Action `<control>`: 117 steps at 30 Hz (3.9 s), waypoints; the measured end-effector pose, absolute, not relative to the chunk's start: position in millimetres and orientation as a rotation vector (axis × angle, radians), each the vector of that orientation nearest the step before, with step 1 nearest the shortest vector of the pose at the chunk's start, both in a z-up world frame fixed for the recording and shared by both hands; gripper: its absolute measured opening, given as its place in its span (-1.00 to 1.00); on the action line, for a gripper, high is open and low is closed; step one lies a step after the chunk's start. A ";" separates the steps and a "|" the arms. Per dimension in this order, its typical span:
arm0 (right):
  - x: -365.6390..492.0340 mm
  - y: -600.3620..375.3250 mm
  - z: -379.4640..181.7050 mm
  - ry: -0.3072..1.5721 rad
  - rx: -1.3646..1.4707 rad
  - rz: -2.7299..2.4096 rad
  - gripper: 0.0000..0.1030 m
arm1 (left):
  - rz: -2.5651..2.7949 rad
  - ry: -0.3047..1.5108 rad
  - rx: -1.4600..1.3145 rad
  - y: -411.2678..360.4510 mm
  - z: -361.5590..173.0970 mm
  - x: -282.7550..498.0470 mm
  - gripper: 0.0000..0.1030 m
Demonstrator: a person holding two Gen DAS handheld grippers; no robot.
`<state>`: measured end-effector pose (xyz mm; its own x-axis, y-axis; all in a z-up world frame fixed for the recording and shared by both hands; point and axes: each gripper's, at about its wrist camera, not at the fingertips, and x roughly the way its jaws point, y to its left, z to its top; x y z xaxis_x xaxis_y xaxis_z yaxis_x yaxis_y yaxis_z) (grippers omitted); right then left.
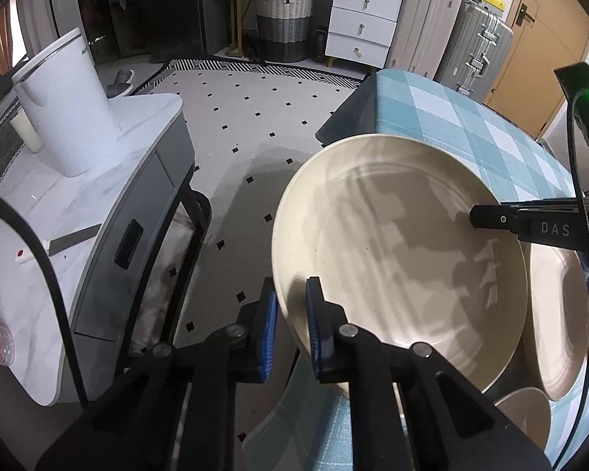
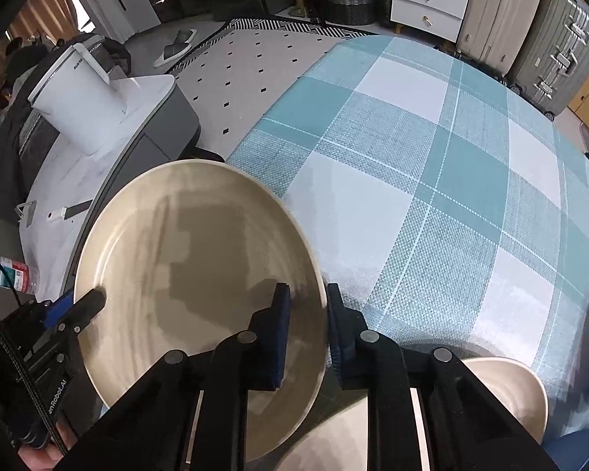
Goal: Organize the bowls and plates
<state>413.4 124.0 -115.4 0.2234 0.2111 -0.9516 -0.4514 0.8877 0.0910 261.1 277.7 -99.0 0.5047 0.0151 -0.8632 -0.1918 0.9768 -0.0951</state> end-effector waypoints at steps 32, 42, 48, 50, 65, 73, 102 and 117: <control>402.8 108.3 -88.5 1.231 -0.163 0.477 -0.79 | 0.122 1.033 -0.222 278.1 -75.9 260.3 -0.85; 383.0 94.1 -55.0 1.204 -0.128 0.492 -0.81 | 0.119 0.999 -0.229 270.7 -46.4 243.7 -0.85; 358.9 81.8 -21.8 1.179 -0.134 0.487 -0.83 | 0.116 0.987 -0.219 259.1 -26.3 227.4 -0.85; 348.0 77.3 -10.9 1.170 -0.141 0.484 -0.83 | 0.110 0.983 -0.223 255.6 -18.9 219.4 -0.85; 247.6 37.4 3.0 1.187 -0.108 0.447 -0.84 | 0.079 1.004 -0.245 231.6 -9.3 145.5 -0.85; 205.5 19.4 -29.3 1.207 -0.032 0.465 -0.84 | 0.094 1.055 -0.220 218.6 -33.3 111.3 -0.85; 166.9 29.4 -83.2 1.187 -0.152 0.436 -0.81 | 0.207 1.136 -0.088 198.6 -76.5 93.4 -0.81; 157.8 42.6 -87.7 1.142 -0.288 0.396 -0.76 | 0.227 1.127 -0.028 192.6 -79.4 97.6 -0.78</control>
<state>157.8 42.6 -87.7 0.3585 0.1576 -0.9201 -0.4459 0.8949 -0.0204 97.6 192.6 -79.4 0.4092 0.1662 -0.8972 -0.1944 0.9766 0.0923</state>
